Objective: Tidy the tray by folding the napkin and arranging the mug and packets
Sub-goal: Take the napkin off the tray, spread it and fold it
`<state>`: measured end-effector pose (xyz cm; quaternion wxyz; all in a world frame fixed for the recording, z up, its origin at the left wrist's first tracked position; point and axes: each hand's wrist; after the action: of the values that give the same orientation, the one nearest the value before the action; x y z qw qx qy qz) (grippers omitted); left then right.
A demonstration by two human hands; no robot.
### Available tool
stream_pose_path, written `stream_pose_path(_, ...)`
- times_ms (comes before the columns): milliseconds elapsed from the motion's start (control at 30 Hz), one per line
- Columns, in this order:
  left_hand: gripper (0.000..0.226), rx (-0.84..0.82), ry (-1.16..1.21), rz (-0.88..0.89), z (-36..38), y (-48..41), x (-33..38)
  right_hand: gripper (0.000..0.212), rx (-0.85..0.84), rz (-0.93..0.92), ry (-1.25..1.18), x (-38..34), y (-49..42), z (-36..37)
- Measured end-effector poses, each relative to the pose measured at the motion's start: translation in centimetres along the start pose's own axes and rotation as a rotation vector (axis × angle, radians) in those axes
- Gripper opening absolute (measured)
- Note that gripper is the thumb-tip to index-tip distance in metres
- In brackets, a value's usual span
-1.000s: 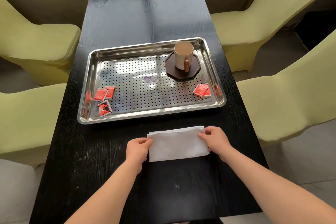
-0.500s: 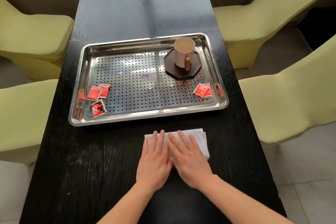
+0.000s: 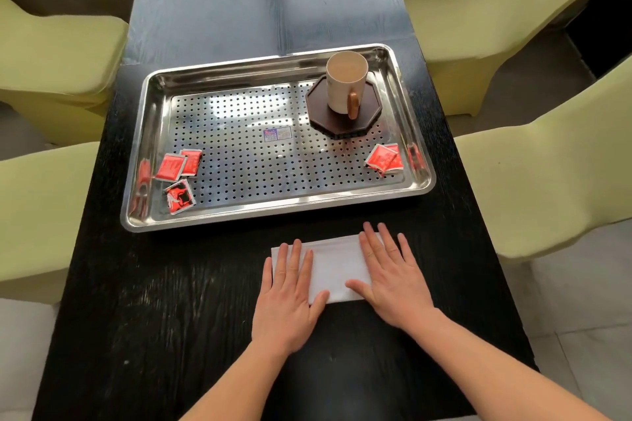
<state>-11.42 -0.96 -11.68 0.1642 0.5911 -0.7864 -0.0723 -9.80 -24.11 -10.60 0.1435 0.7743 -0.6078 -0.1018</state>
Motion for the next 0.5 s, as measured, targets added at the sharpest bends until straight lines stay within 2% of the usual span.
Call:
stream_pose_path(133,0.078,-0.062,-0.057,-0.003,-0.8,-0.1,0.2,0.084,-0.022,0.003,-0.002,0.2,0.1,-0.2)
stream_pose_path(233,0.08,-0.001,-0.021,-0.055,-1.9,0.1,0.6,0.083,-0.018,-0.011,-0.041,0.7,0.6,-0.9)
stream_pose_path(367,0.07,0.198,0.348,-0.401,-2.9,2.0,0.8,0.072,0.183,0.057,-0.2,0.7,3.3,-1.3)
stream_pose_path(433,0.059,0.183,0.611,-0.61,-3.3,2.2,1.0,0.061,0.295,0.084,-0.242,0.4,5.0,-0.7)
stream_pose_path(500,0.057,0.135,0.797,-0.803,-3.7,2.0,1.2,0.051,0.336,0.092,-0.245,-0.1,6.3,0.1)
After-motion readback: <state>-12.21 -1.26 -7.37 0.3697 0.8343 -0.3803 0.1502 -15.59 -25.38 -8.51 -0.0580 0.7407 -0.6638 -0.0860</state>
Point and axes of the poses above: each hand's wrist, its own y-axis away from the middle knuckle, its own z-axis out of the palm, x = y × z, and after that the axes turned 3 degrees about y, right-handed
